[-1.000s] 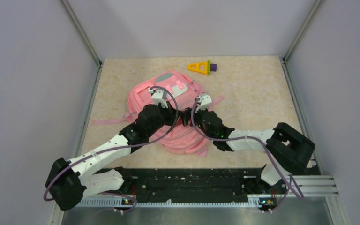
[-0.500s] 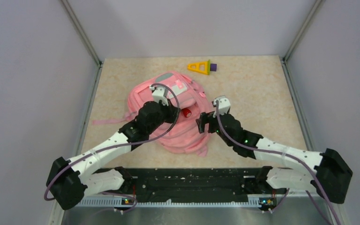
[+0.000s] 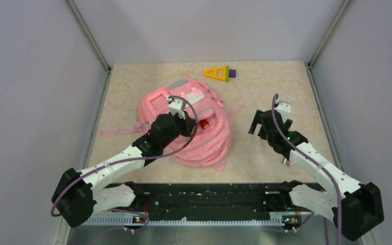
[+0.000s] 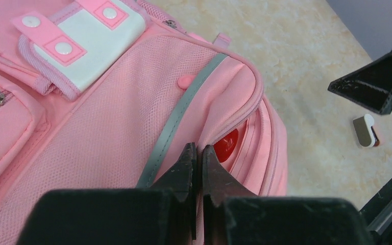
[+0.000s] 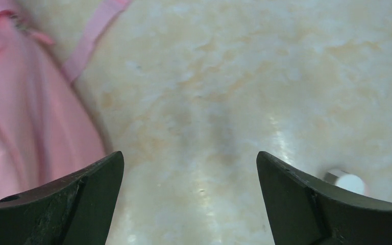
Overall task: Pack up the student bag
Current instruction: Place the personal item in the student bag, then pick up the stationery from the center of the board.
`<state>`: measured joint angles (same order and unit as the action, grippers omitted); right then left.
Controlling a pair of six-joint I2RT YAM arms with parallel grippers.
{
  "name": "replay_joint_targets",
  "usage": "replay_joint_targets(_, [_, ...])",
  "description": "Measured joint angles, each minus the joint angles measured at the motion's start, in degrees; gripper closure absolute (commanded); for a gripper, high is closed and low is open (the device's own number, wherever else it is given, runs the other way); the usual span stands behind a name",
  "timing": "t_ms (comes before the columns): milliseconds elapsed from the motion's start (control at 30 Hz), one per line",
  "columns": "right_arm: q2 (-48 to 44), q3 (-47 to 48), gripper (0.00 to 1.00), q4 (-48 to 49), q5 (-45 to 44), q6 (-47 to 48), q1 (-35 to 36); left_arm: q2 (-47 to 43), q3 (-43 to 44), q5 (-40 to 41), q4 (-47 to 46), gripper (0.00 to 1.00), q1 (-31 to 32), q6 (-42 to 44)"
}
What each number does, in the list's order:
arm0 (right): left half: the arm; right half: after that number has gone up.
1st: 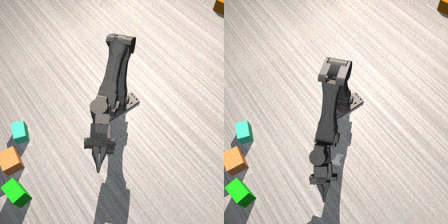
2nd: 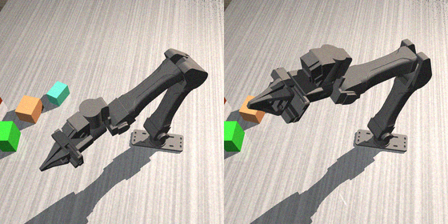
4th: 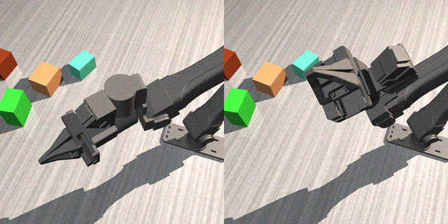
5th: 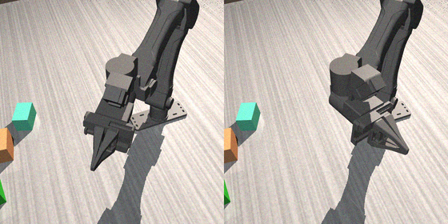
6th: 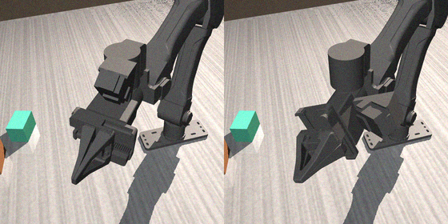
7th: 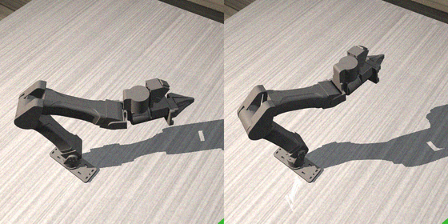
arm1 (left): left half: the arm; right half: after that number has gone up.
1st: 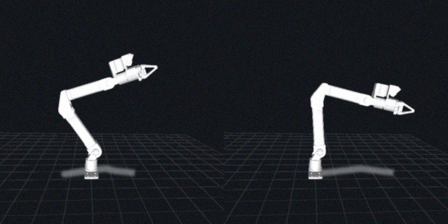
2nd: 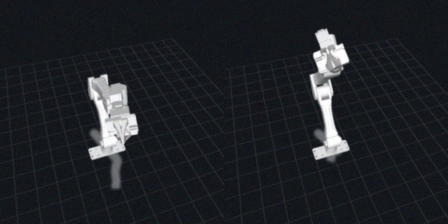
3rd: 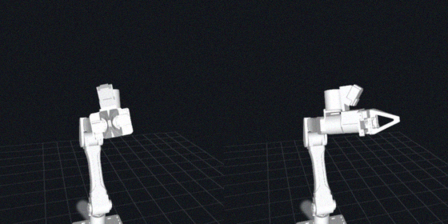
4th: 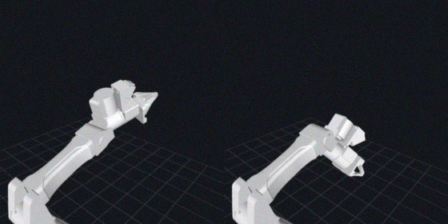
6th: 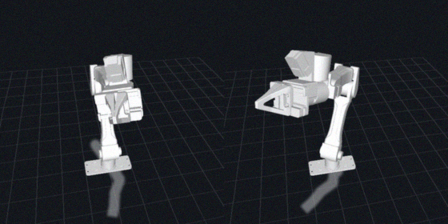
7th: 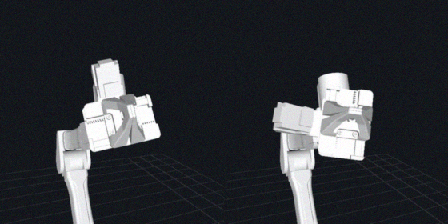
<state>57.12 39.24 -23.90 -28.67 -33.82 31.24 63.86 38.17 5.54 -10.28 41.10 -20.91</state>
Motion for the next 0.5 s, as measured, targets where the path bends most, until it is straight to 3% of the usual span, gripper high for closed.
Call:
replay_joint_targets(233, [3.08,0.20,0.01,-11.10,3.58,-6.49,-20.44,0.00,-3.50,-2.84,-5.81,1.00,-0.15,3.13])
replay_joint_targets(500, [5.35,0.11,0.01,-17.44,1.95,-9.92,-27.43,0.44,-3.69,-4.72,-6.47,1.00,-0.55,3.52])
